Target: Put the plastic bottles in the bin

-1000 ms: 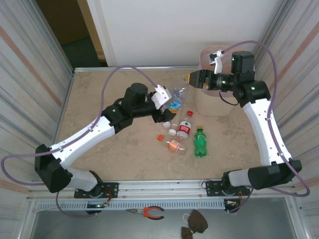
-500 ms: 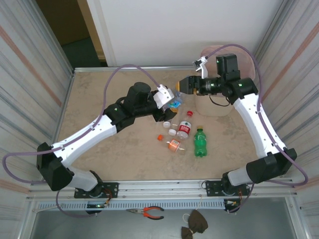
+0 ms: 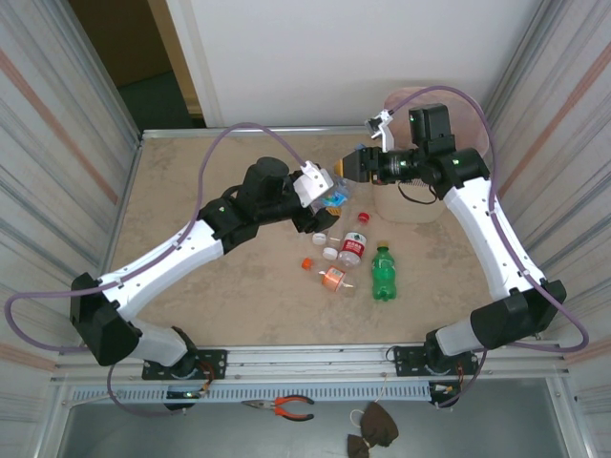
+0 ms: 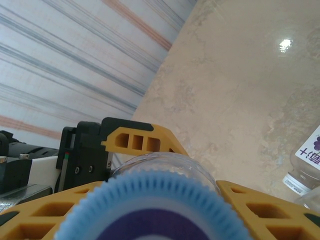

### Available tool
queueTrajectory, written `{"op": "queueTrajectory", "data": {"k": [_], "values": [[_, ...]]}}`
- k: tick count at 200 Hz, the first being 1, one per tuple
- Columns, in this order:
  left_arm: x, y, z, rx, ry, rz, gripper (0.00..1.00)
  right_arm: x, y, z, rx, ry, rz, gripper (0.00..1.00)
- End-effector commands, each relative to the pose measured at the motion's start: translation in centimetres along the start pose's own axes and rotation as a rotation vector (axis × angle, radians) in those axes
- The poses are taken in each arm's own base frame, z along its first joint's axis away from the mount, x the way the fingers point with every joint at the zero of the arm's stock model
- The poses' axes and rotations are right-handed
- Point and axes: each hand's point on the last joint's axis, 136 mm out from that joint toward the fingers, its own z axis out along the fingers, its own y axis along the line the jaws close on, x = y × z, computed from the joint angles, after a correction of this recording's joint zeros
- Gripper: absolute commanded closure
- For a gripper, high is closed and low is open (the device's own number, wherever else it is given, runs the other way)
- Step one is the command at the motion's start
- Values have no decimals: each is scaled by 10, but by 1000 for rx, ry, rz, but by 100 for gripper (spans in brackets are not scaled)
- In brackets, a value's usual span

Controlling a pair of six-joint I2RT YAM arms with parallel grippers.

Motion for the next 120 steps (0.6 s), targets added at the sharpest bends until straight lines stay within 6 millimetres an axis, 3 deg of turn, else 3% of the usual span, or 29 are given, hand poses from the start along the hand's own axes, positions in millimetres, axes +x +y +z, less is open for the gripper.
{"op": "queueTrajectory", "data": {"k": [1,32,58,120], "values": [[-24,-1,-10,2,-62,15,22,-7,3,-5,24,-39,-25,46],[-33,-3,-21,4,-99,15,17,-18,-3,-15,60,-92,-20,49],[-40,0,-34,-18,-133,15,15,-35,-12,-34,119,-170,-13,50],[-36,5,-49,-47,-155,-11,13,-92,-33,-111,310,-459,-48,50]]}}
